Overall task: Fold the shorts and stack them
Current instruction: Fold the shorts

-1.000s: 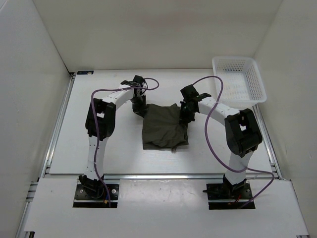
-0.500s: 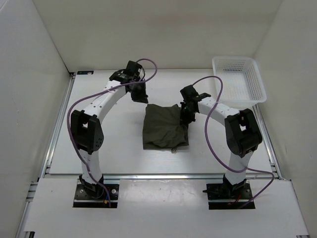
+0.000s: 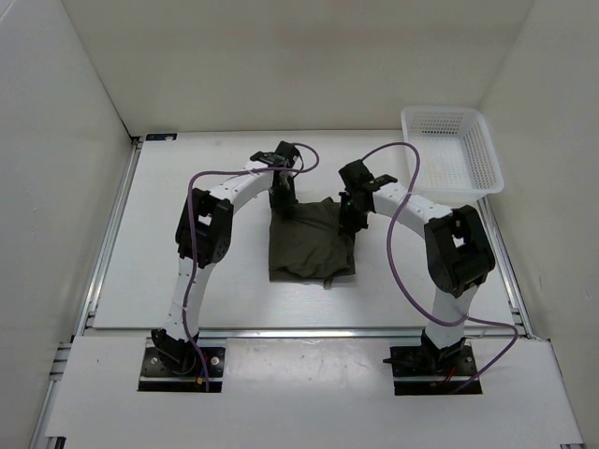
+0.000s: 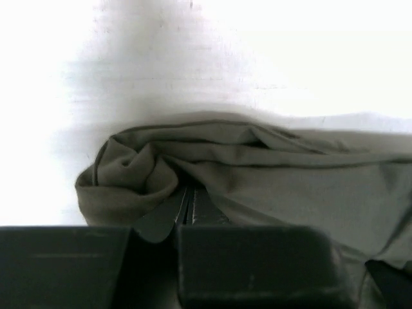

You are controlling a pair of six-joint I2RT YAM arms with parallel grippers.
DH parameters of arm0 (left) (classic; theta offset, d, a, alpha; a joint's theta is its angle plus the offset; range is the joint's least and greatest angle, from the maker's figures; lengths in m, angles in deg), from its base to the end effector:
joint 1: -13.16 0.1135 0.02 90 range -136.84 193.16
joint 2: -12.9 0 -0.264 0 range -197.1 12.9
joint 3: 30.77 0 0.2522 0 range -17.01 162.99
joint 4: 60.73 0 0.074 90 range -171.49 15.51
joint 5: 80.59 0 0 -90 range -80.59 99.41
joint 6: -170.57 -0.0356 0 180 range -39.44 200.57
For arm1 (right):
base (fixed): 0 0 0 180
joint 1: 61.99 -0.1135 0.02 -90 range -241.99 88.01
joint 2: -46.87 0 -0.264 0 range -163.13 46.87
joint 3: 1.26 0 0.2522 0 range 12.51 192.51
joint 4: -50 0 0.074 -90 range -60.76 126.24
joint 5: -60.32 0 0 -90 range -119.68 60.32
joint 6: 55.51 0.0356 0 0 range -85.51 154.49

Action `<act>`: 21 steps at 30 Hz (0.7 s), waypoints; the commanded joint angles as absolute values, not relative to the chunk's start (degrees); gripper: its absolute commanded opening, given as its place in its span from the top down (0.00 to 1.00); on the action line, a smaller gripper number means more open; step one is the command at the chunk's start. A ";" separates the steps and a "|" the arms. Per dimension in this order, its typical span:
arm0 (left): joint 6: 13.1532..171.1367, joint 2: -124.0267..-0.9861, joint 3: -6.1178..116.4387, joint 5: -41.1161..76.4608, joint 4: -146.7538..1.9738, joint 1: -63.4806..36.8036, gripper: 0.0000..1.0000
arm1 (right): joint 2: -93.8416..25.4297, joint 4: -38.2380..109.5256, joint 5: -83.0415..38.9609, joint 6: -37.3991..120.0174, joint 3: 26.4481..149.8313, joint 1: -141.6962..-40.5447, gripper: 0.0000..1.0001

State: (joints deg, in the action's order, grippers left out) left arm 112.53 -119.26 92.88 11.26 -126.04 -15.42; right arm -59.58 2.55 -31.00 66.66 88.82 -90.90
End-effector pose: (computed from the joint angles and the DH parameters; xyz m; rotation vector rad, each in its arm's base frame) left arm 0.4185 -0.2293 0.1666 -0.0790 2.9025 -0.2485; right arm 0.3375 0.1854 0.1973 0.0847 2.7201 0.2945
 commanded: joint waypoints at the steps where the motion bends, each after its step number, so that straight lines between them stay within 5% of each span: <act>1: 112.47 -119.38 93.82 6.24 -126.17 -15.49 0.90 | -56.40 1.08 -32.05 66.05 88.62 -91.09 0.88; 5: 111.06 -114.82 93.82 8.26 -126.17 -15.49 0.83 | -53.24 0.47 -32.05 66.05 89.14 -91.09 0.79; 7: 108.87 -111.30 95.66 8.80 -127.57 -15.49 0.78 | -49.47 -0.32 -33.10 66.05 90.63 -91.09 0.38; 9: 107.12 -108.84 99.68 8.80 -131.15 -15.49 0.61 | -45.00 -2.77 -35.73 66.05 92.30 -91.09 0.09; 10: 106.50 -108.22 101.45 8.19 -133.10 -15.49 0.53 | -43.40 -3.65 -37.05 66.05 93.27 -91.09 0.04; 16: 105.17 -98.50 107.97 5.20 -139.80 -15.49 0.08 | -29.96 -10.77 -50.32 64.99 96.27 -91.09 0.00; 21: 106.49 -82.41 96.75 3.53 -137.70 -12.95 0.05 | -18.97 -17.80 -62.01 64.99 91.18 -87.84 0.00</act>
State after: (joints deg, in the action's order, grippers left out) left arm 106.26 -93.45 100.99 6.54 -136.64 -14.98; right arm -22.66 -9.67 -51.61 65.54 93.91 -89.61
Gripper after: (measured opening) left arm 0.943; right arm 0.998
